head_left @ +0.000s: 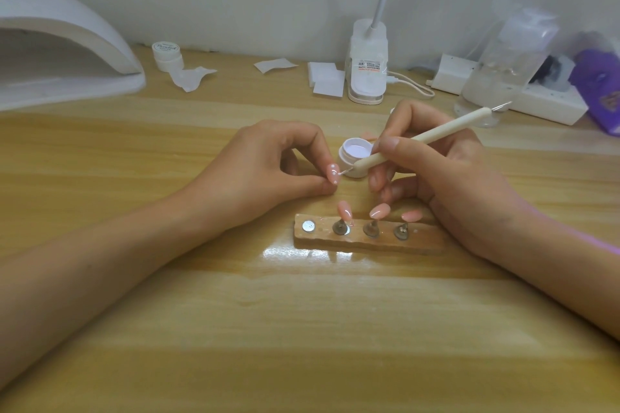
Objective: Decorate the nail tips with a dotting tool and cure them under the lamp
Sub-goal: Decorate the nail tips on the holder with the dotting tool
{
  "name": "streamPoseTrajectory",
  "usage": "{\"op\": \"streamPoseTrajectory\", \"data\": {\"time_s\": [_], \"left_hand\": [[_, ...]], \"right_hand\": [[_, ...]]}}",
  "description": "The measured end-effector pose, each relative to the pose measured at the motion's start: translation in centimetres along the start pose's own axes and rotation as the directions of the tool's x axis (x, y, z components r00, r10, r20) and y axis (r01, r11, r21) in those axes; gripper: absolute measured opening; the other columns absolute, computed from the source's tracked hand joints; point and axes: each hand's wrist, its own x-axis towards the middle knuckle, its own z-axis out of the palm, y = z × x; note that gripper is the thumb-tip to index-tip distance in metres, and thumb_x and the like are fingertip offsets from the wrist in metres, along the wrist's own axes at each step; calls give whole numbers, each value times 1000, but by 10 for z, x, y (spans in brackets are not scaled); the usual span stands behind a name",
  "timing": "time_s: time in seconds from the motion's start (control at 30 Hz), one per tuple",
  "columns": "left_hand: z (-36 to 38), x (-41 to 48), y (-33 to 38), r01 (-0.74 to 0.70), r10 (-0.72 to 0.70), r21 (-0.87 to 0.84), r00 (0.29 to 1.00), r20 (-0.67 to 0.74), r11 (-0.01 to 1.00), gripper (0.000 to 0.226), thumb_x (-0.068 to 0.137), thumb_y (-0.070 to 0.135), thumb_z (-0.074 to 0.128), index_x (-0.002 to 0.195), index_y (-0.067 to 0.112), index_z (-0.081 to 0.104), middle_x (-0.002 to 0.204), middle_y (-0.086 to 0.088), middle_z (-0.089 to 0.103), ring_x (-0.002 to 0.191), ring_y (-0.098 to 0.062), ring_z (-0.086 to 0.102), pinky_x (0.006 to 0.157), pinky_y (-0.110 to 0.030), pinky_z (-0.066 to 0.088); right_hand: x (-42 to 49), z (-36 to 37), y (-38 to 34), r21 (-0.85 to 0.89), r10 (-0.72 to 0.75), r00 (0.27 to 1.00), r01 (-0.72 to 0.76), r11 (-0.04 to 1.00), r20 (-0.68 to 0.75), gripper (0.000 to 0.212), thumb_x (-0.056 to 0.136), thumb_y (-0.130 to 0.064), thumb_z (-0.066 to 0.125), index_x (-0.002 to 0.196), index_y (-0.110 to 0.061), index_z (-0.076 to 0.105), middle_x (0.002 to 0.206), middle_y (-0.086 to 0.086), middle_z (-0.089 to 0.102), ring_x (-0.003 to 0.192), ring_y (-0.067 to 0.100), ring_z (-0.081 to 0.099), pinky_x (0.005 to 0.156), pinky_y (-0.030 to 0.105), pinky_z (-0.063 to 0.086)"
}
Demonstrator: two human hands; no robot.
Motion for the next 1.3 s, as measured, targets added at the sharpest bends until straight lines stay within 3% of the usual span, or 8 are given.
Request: {"op": "streamPoseTrajectory", "data": {"time_s": [0.17, 0.33, 0.8, 1.0, 1.3], "left_hand": [[0, 0, 0, -1, 1, 2, 1000, 1, 1000, 19, 75, 19, 83, 70, 30, 67, 62, 27, 62, 55, -1, 53, 56, -7, 37], [0, 0, -1, 1, -1, -23, 1000, 4, 1000, 18, 75, 19, 83, 71, 28, 68, 62, 24, 62, 55, 0, 53, 56, -7, 37], [0, 0, 0, 6, -6, -18, 1000, 2, 1000, 19, 75, 18, 83, 71, 28, 68, 60, 25, 61, 53, 0, 52, 56, -7, 37], [0, 0, 1, 9, -9, -12, 1000, 3, 1000, 17, 75, 19, 83, 71, 27, 68, 59, 24, 60, 54, -2, 51, 55, -7, 37], [0, -1, 2, 8, -8, -7, 1000, 6, 1000, 19, 75, 18, 82, 70, 28, 67, 62, 25, 62, 54, 0, 52, 55, -6, 37]], "right_hand": [[2, 0, 1, 37, -54, 999, 54, 998, -8, 25, 88, -14, 58, 65, -23, 57, 65, 7, 64, 56, 16, 60, 45, 23, 50], [1, 0, 3, 8, -20, 1000, 20, 1000, -8, 23, 95, -8, 58, 74, -14, 53, 62, 8, 64, 50, 16, 60, 40, 15, 45], [4, -1, 6, -9, -32, 999, 32, 999, 9, 18, 93, -11, 60, 75, -13, 55, 65, 8, 66, 55, 17, 62, 50, 23, 52], [4, -1, 6, 1, -28, 1000, 28, 1000, 6, 20, 95, -7, 57, 75, -11, 54, 63, 8, 65, 52, 17, 61, 46, 19, 48], [3, 0, 4, 41, -81, 997, 81, 996, -10, 25, 92, -15, 58, 68, -23, 57, 67, 7, 66, 55, 14, 62, 45, 16, 47]]}}
